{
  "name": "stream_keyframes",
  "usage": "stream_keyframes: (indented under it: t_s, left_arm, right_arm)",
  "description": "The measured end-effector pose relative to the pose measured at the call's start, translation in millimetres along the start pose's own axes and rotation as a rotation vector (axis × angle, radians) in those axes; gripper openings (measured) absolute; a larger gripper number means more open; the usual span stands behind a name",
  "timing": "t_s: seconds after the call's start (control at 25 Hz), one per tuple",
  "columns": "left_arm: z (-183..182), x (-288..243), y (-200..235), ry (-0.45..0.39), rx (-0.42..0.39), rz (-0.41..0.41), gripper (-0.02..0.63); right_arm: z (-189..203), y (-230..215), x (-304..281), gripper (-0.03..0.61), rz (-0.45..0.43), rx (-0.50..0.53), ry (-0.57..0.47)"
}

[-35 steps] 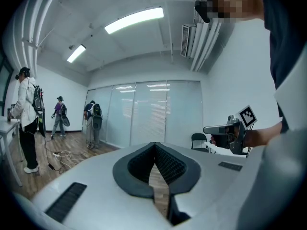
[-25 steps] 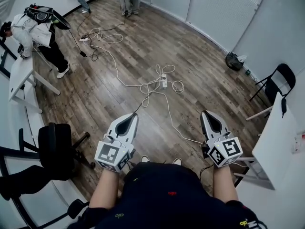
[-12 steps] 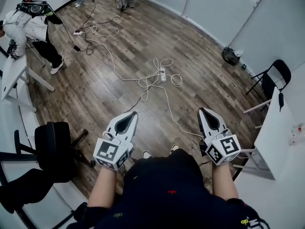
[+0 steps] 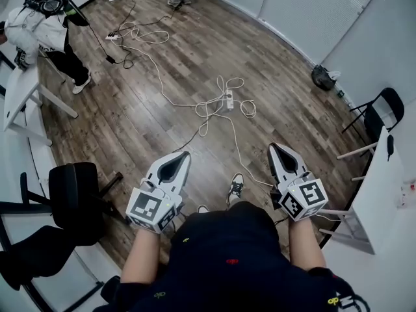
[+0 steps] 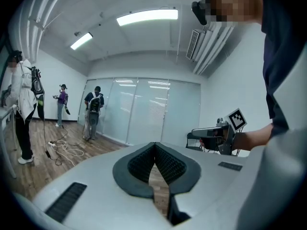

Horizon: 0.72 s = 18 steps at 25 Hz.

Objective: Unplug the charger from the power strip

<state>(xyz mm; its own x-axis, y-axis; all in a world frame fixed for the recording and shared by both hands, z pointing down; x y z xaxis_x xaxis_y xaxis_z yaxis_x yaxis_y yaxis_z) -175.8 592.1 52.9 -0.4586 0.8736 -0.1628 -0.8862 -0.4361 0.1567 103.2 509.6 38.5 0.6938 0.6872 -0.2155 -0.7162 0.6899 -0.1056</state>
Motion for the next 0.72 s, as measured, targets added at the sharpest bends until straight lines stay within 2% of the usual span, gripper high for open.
stream_keyframes:
  t_s: [0.32, 0.48, 0.72]
  left_arm:
    - [-14, -62, 21, 0.017, -0.004, -0.023, 0.020]
    - [-31, -111, 27, 0.024, -0.018, -0.012, 0.020]
    - [-57, -191, 27, 0.026, -0.021, -0.051, 0.020]
  right_arm:
    - [-11, -53, -49, 0.023, -0.044, -0.008, -0.024]
    - [-19, -101, -70, 0.021, -0.037, -0.045, -0.034]
    - [-33, -180, -96, 0.022, -0.069, -0.072, -0.024]
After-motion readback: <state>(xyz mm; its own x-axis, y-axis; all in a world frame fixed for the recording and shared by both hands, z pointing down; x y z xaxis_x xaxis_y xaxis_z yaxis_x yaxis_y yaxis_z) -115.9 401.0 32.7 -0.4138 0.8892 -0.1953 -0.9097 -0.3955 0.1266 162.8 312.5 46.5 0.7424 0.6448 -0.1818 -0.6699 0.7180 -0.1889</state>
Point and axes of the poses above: the fingertips, and each gripper's own axes: x backward along the fingers, y to its left, z out of its underside, the point moved 7 cm from there along x, backward along the fingers, and after that the axes turned 2 degrees about y, right-handed, at the moved point
